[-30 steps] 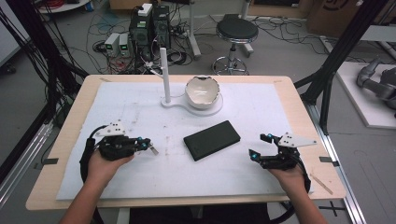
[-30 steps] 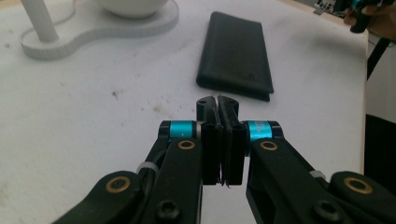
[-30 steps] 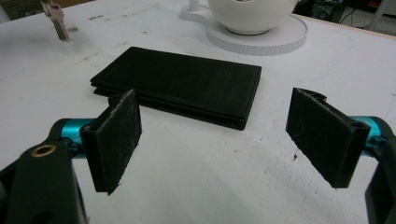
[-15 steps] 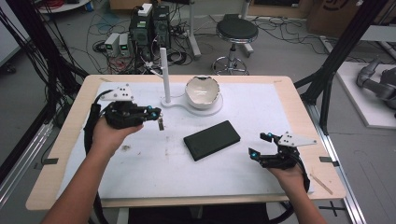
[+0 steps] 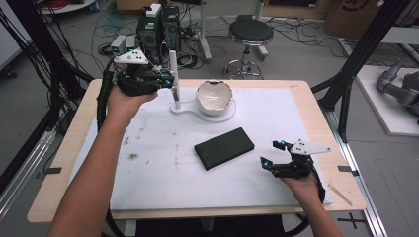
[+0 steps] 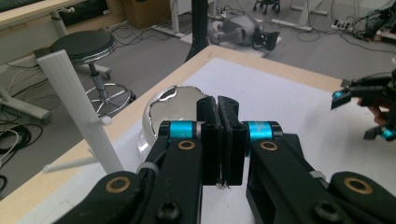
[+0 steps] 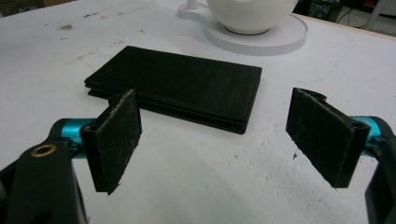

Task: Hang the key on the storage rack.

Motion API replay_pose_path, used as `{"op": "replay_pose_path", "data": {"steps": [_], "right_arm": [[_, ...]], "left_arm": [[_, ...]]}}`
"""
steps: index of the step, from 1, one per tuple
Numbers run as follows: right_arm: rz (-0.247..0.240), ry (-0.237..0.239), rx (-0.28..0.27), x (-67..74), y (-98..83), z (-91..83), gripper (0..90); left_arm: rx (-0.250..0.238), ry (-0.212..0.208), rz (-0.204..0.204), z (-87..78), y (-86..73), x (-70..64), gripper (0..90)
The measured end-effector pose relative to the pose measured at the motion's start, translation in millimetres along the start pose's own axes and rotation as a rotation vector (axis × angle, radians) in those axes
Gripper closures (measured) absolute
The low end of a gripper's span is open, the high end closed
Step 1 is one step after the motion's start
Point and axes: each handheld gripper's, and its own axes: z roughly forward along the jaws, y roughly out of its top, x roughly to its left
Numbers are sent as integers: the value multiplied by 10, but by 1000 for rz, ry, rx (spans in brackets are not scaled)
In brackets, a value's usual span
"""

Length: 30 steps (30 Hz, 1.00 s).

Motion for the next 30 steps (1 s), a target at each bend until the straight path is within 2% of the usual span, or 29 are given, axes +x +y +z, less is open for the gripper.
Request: {"op": "replay_pose_path", "data": {"steps": [5, 8, 12, 15, 18, 24, 30], "right_arm": [[-2, -1, 0, 0, -1, 0, 185], [2, -2, 1, -5, -8, -6, 185], [5, -4, 1, -17, -12, -11, 185], [3, -2, 1, -20, -17, -8, 185], [3, -1, 5, -11, -16, -2, 185], [10, 0, 2, -13, -13, -5, 185], [9, -2, 0, -21, -14, -8, 185]], "left_arm": [[14, 30, -20, 123, 39, 145, 879], [3, 47, -48, 166, 19, 239, 879], [22, 72, -58, 215, -15, 352, 879], [10, 86, -77, 230, -17, 421, 879], [25, 98, -84, 274, 5, 492, 879], [55, 114, -83, 326, 1, 533, 879], [58, 127, -98, 357, -20, 581, 879]]}}
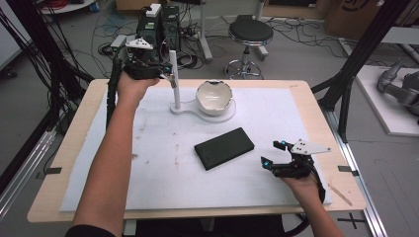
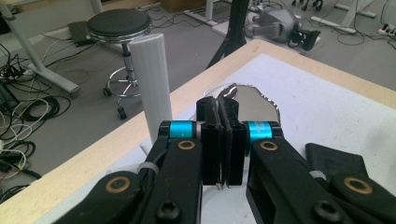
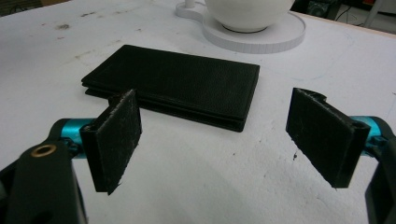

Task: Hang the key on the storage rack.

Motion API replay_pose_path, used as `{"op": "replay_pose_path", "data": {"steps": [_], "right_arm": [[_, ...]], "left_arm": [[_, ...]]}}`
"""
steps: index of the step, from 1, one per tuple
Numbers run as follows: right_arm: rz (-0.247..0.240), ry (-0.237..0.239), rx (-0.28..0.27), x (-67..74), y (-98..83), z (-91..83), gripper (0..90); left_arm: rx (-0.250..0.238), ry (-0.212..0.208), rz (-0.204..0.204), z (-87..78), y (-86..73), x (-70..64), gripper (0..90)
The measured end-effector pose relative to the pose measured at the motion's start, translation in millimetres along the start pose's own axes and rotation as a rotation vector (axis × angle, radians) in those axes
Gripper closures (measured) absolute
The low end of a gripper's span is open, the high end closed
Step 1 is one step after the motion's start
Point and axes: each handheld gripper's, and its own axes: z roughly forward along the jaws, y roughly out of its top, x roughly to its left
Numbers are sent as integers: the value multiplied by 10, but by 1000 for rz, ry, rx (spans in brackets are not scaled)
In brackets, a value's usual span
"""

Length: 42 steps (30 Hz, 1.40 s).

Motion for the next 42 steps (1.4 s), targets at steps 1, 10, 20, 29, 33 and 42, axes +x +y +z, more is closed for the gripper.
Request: {"op": "replay_pose_path", "data": {"steps": [1, 10, 20, 29, 33, 42], "right_arm": [[3, 0, 0, 5, 0, -3, 185], [-4, 9, 5, 18, 0, 11, 184], [-11, 9, 6, 22, 1, 26, 184], [1, 19, 5, 25, 1, 20, 184], [5, 31, -2, 22, -1, 15, 184], [3, 24, -8, 25, 8, 11, 184]], "left_arm": [[4, 6, 0, 6, -4, 9, 879], [-21, 13, -26, 48, -13, 70, 878], [-22, 30, -33, 40, -20, 86, 866], [-41, 45, -43, -94, -119, 32, 729], [-15, 35, -28, -183, -232, -76, 653], [0, 2, -8, -363, -530, -266, 382]]}}
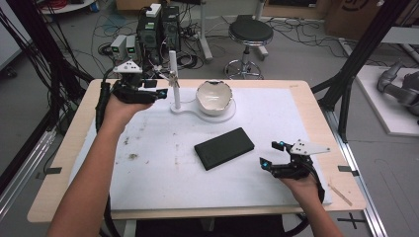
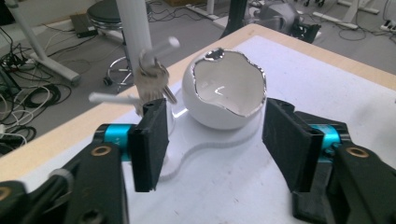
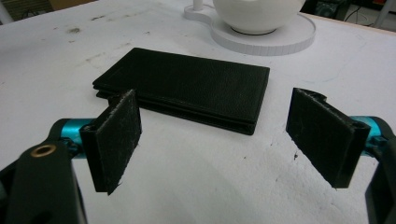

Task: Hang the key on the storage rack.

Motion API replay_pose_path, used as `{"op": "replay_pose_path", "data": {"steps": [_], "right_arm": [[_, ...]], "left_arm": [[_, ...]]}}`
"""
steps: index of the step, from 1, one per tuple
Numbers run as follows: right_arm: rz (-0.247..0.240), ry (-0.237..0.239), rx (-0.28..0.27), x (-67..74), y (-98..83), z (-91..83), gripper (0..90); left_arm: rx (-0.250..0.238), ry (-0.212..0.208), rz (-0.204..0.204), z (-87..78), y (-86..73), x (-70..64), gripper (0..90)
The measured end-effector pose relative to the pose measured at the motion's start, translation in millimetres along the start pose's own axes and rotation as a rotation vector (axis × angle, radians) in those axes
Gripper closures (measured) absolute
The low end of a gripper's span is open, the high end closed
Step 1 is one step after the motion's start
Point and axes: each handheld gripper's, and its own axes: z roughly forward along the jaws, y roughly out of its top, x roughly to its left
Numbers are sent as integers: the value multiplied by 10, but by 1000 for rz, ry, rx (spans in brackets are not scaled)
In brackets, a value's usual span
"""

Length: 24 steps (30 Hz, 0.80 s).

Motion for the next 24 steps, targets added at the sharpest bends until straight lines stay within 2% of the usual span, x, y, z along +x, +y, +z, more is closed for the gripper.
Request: {"op": "replay_pose_path", "data": {"steps": [5, 10, 16, 21, 24], "right_arm": [[6, -5, 2, -7, -3, -5, 184], [10, -10, 3, -25, -8, -16, 184], [12, -12, 8, -45, -13, -16, 184], [13, -18, 2, -68, -11, -8, 184], [13, -23, 9, -82, -12, 7, 184]], "left_arm": [[10, -37, -22, -75, -221, -49, 336], [-11, -62, -40, -143, -442, -132, 298], [-33, -89, -38, -204, -759, -300, 277], [-24, -108, -42, -203, -1001, -410, 242], [-55, -109, -29, -243, -1092, -450, 205]]}}
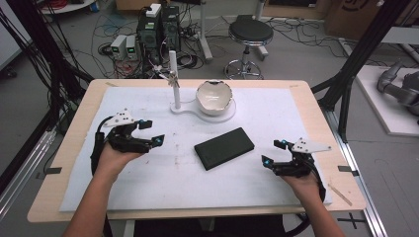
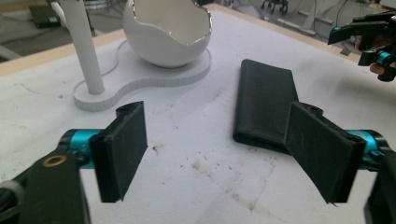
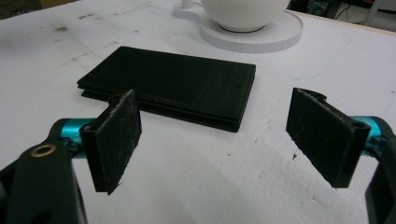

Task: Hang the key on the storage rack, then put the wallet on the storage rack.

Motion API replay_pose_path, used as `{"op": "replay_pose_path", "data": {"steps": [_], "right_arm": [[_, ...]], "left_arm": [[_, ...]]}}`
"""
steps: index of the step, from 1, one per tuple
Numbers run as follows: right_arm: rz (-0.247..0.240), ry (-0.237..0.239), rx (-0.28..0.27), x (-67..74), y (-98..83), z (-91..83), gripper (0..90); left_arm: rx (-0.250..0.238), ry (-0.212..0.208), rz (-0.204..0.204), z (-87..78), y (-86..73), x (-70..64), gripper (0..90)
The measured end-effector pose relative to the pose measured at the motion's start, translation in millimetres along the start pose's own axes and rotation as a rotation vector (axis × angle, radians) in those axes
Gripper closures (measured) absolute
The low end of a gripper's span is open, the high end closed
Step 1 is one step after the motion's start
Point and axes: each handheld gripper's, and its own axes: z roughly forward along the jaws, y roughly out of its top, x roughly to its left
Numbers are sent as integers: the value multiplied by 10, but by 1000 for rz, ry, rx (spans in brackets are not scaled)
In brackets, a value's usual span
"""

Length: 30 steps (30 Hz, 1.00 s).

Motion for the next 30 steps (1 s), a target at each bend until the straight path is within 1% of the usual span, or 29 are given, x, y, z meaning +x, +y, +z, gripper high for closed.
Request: {"op": "replay_pose_path", "data": {"steps": [2, 4, 7, 8, 10, 11, 13, 14, 15, 17, 19, 21, 22, 23, 24, 25, 26, 27, 28, 29, 30], "right_arm": [[-2, -4, 2, -19, 0, 18, 184], [-3, -9, 6, -38, 0, 27, 184], [1, -11, 6, -48, 0, 28, 184], [-1, -15, 4, -55, 0, 25, 184], [4, -19, 4, -65, -2, 22, 184], [7, -24, 10, -74, -5, 21, 184], [6, -25, 11, -79, -8, 19, 184], [10, -26, 13, -79, -9, 15, 184], [8, -29, 10, -81, -10, 10, 184], [8, -36, 7, -78, -12, -4, 184], [3, -41, 8, -83, -19, -19, 184], [3, -41, 11, -86, -23, -22, 184], [1, -37, 15, -96, -30, -27, 184], [1, -37, 15, -96, -30, -27, 184], [1, -36, 16, -99, -33, -31, 184], [1, -36, 16, -99, -33, -31, 184], [2, -31, 17, -100, -34, -37, 184], [-3, -34, 12, -103, -33, -44, 184], [2, -34, 7, -98, -31, -51, 184], [2, -34, 5, -102, -29, -62, 184], [2, -34, 5, -102, -29, -62, 184]], "left_arm": [[10, -5, 9, -26, -38, -20, 198], [-2, -1, 10, -57, -98, -57, 195], [-14, -7, 19, -70, -236, -82, 194], [-11, -14, 16, -56, -290, -79, 194], [12, -22, 12, -9, -378, -62, 194], [20, -26, 3, 20, -405, -53, 194], [39, -19, -8, 67, -420, -43, 194], [42, -14, 0, 83, -417, -47, 194], [42, -16, 4, 92, -412, -58, 194], [27, -40, 6, 98, -402, -65, 194], [19, -45, 8, 103, -392, -67, 194], [29, -32, 7, 116, -389, -58, 194], [47, -12, 8, 123, -393, -57, 194], [57, -2, 10, 129, -396, -58, 194], [67, 4, 16, 135, -402, -58, 194], [75, 8, 14, 139, -408, -59, 194], [82, 13, 7, 141, -415, -59, 194], [83, 29, -1, 142, -421, -54, 194], [83, 37, -22, 143, -426, -47, 194], [83, 39, -40, 146, -429, -31, 194], [79, 38, -42, 146, -432, -14, 194]]}}
